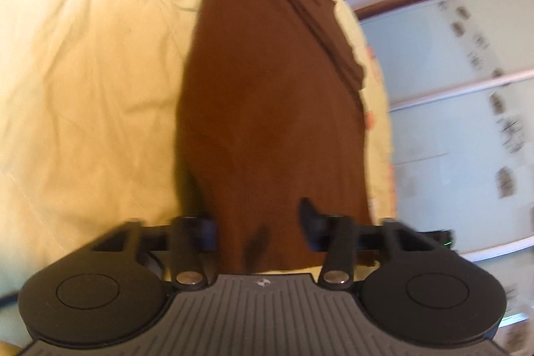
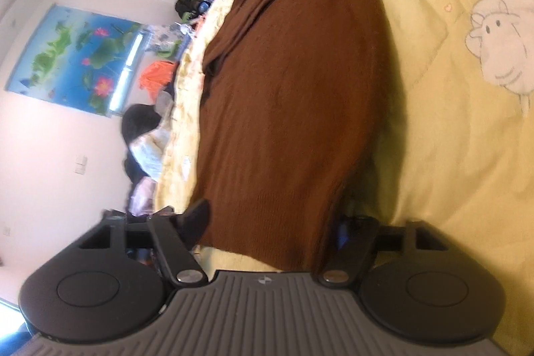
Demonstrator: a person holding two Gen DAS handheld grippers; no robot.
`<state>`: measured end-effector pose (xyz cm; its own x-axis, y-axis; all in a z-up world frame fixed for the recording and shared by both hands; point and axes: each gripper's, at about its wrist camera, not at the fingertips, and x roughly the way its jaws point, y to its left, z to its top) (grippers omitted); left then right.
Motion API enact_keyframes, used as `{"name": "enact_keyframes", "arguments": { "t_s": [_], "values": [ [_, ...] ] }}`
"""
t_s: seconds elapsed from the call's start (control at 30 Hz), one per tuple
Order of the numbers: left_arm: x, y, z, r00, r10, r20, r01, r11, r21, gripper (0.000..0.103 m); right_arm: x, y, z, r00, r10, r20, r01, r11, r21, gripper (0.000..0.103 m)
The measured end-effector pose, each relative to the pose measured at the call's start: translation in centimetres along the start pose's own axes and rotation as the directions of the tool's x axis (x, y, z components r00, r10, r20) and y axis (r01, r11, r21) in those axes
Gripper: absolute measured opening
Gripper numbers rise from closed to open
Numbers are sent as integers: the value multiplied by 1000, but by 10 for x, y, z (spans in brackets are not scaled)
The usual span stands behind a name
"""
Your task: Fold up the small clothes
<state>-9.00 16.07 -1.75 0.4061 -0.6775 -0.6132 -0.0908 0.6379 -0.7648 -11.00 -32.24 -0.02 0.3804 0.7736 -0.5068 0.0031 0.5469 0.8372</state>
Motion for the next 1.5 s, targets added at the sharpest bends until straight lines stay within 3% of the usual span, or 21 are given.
{"name": "enact_keyframes", "arguments": {
  "t_s": [0.07,0.1,0.3,0.37,0.53,0.63,0.67,0.73,0.77,0.8,0.9,0.97,1.0,1.03,1.1,1.17,1.23,1.27,1.37,1.4,1.5],
  "values": [
    [3,-7,-1,998,64,-3,-64,997,51,8,2,-5,-2,999,-34,2,34,999,1,18],
    [4,-9,-3,996,90,3,-90,993,70,5,2,-9,-4,999,-47,11,47,999,2,14],
    [-19,-20,-19,975,210,73,-219,963,158,4,-30,-4,-21,994,-78,82,83,994,-70,12],
    [-21,-9,-22,978,194,75,-203,967,156,4,-39,-16,-23,987,-142,82,147,987,-60,8],
    [-36,-16,-13,969,222,107,-239,952,192,8,-36,-23,-18,992,-95,86,98,995,-22,17],
    [-54,-35,7,932,308,189,-349,904,247,12,-48,-4,-2,971,-159,179,173,982,-69,36],
    [-55,-45,16,906,342,248,-403,877,262,16,-50,5,7,956,-184,229,210,973,-96,42],
    [-41,-67,34,859,375,347,-478,831,285,40,-40,25,29,932,-206,297,259,954,-149,43],
    [-24,-78,44,845,370,385,-491,821,291,70,-27,35,42,922,-216,321,281,945,-170,44],
    [-5,-86,50,832,358,423,-502,812,300,86,-11,43,54,915,-221,338,299,934,-198,46],
    [69,-103,65,797,410,444,-572,748,337,83,49,61,85,903,-243,354,351,892,-284,53],
    [108,-103,71,782,456,425,-610,699,373,83,87,69,94,852,-356,384,490,800,-346,53],
    [117,-106,64,739,467,487,-664,628,406,85,102,70,92,812,-411,414,565,730,-385,53],
    [120,-105,59,728,456,513,-678,591,437,85,110,71,84,776,-425,467,621,643,-448,53],
    [107,-91,61,754,430,497,-646,623,440,86,114,68,66,739,-431,518,672,521,-526,54],
    [99,-82,59,766,404,501,-634,607,480,86,93,56,67,738,-419,528,669,556,-493,63],
    [93,-79,57,744,423,517,-660,584,473,86,88,53,69,718,-441,538,693,523,-496,64],
    [89,-79,58,747,435,503,-658,598,459,86,87,53,72,711,-453,537,701,517,-492,71],
    [79,-87,49,729,458,508,-672,617,409,84,85,67,74,700,-497,513,712,541,-448,70],
    [76,-93,43,739,434,515,-657,633,409,84,84,75,68,707,-484,516,703,560,-438,69],
    [83,-109,26,787,360,501,-595,658,462,84,92,90,47,791,-394,468,604,626,-493,76]
  ]
}}
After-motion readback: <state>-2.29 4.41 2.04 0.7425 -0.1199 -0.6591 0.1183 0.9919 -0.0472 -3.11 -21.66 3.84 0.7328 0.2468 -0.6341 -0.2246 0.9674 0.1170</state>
